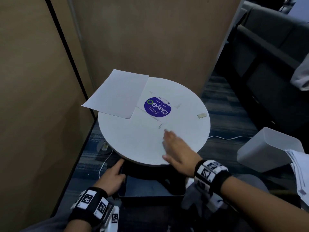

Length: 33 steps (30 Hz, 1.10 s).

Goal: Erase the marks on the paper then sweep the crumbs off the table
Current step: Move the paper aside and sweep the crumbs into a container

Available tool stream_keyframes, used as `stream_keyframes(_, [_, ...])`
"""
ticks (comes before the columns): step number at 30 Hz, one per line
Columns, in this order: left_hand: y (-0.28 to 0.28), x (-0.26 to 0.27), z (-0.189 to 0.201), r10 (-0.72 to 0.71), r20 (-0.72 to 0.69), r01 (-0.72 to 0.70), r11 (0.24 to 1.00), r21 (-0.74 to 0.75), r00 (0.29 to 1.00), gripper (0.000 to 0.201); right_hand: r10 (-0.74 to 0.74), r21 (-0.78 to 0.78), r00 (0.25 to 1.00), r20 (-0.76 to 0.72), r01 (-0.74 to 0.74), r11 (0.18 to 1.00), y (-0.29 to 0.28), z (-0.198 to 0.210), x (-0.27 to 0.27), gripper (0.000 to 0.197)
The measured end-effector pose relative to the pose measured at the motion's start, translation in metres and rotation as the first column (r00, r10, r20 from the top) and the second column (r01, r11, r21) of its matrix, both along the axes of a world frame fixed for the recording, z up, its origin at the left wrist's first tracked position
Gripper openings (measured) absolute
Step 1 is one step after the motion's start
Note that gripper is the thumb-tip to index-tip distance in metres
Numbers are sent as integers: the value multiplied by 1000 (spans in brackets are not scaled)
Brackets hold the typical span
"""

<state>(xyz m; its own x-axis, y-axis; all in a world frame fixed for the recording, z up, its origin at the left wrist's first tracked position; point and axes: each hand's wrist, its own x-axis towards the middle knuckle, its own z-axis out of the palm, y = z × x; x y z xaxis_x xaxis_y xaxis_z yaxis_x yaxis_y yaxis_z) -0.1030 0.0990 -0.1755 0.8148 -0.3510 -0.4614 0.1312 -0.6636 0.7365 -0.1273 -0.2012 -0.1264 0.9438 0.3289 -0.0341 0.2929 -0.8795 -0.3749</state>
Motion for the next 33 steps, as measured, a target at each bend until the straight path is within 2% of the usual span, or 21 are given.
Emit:
stream_keyframes(2, [1,-2,-2,-4,-10,5,1000,14,1000,73,-194,-133,978,-78,183,974,-11,1,16,106])
stream_keyframes(4, [-1,-4,-1,-5,-9,5,1000,22,1000,71,-252,-257,958,-134,212,943,-8,-4,14,103])
stream_keyframes(6, [-3,-3,-1,-11,4,11,1000,15,1000,68,-154,-296,981,-121,113,949,9,-9,0,99])
stream_keyframes(8, [-4,0,-2,-14,15,14,1000,28,1000,60,36,-279,994,-103,-63,958,30,-11,-21,92])
stream_keyframes(10, [-4,1,-4,-18,18,18,999,38,1000,49,214,-197,969,-124,-236,952,44,-9,-37,81])
stream_keyframes(12, [-5,0,-4,-23,21,22,999,36,1000,47,270,-59,958,-95,-276,959,42,-5,-33,77])
stream_keyframes(13, [-7,-1,-4,-26,23,25,999,39,999,50,238,-18,971,-34,-239,971,38,-4,-23,77])
stream_keyframes(15, [-7,-2,-4,-29,11,28,998,55,1000,60,79,-26,994,75,-77,997,26,-2,8,84])
stream_keyframes(17, [-6,-3,-3,-23,5,22,998,64,1000,65,-107,-147,994,24,110,983,14,2,33,89])
stream_keyframes(19, [-5,-3,-1,-26,8,25,997,70,1000,67,-181,-266,981,-67,157,951,11,-4,39,89])
stream_keyframes(20, [-4,-2,0,-28,15,27,997,69,999,67,-143,-287,987,-75,116,951,13,-7,34,90])
stream_keyframes(22, [-2,1,0,-35,20,34,997,71,999,67,42,-258,997,-58,-56,965,27,-13,13,93])
stream_keyframes(24, [-1,1,-1,-39,27,37,996,86,999,63,261,-194,963,-65,-269,943,43,-15,-14,82])
stream_keyframes(26, [0,0,-3,-41,40,37,994,100,998,56,362,-61,929,-70,-366,928,46,-12,-24,73])
stream_keyframes(28, [0,0,-1,-38,31,35,995,90,999,57,285,28,958,-10,-285,958,39,-7,-7,75])
stream_keyframes(30, [3,2,-1,-30,28,28,997,71,999,63,115,-34,992,54,-113,993,32,0,28,88])
stream_keyframes(31, [4,3,-1,-24,25,23,998,60,999,67,28,-74,999,28,-26,997,30,4,46,92])
stream_keyframes(33, [9,2,-2,0,6,0,999,42,1000,72,-137,-156,984,-110,119,980,32,7,71,86])
